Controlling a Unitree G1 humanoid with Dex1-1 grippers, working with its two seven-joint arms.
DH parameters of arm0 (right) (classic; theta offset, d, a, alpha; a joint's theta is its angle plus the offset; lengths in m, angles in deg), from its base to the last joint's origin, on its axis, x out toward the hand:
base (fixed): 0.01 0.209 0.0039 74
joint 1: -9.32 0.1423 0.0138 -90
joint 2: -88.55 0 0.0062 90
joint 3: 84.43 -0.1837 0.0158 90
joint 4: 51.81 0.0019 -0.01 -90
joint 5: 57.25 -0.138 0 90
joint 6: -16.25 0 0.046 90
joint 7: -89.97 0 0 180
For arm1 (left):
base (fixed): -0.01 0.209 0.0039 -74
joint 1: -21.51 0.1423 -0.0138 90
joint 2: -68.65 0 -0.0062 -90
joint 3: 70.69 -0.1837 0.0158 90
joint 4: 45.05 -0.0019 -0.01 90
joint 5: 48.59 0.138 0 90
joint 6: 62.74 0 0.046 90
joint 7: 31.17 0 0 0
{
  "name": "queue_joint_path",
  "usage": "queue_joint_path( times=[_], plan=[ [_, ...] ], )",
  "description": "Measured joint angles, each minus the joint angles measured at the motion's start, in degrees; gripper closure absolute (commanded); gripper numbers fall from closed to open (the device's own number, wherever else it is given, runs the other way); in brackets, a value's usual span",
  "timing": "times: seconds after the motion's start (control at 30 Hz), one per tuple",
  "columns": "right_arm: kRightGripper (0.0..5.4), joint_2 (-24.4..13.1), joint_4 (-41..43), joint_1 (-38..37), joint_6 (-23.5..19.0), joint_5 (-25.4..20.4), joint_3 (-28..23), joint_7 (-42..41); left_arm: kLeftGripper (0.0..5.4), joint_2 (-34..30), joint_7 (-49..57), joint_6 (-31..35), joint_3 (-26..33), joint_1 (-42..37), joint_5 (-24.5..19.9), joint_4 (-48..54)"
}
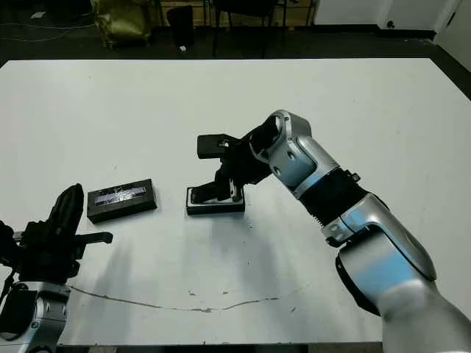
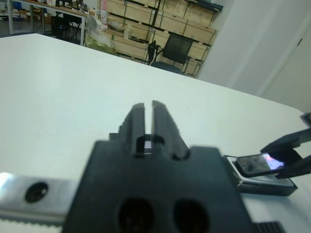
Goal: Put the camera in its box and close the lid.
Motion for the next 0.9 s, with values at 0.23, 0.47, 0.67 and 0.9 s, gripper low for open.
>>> queue_joint_path(
  times=[0.23,0.47,0.67,0.9],
  plan=[
    [4.81,0.02,0.00,0.00,-0.06,0.76,0.41,-0.31,5.40,0.00,-0.08,-0.03,-0.04,0.05,-0.10,0.00],
    [4.81,0.49,-0.31,0.00,-0.64,0.94,1.13,-0.87,5.40,0.00,-0.08,-0.22,-0.13,0.34,-0.01,0.01],
    [4.81,1.32,-1.54,0.05,-0.61,1.44,1.43,-0.90,5.40,0.00,0.11,-0.22,-0.32,1.22,0.26,0.23],
    [4.81,1.97,-1.19,0.07,-0.62,2.65,1.78,-0.73,5.40,0.00,0.11,-0.23,-0.45,1.73,0.26,0.34]
  ],
)
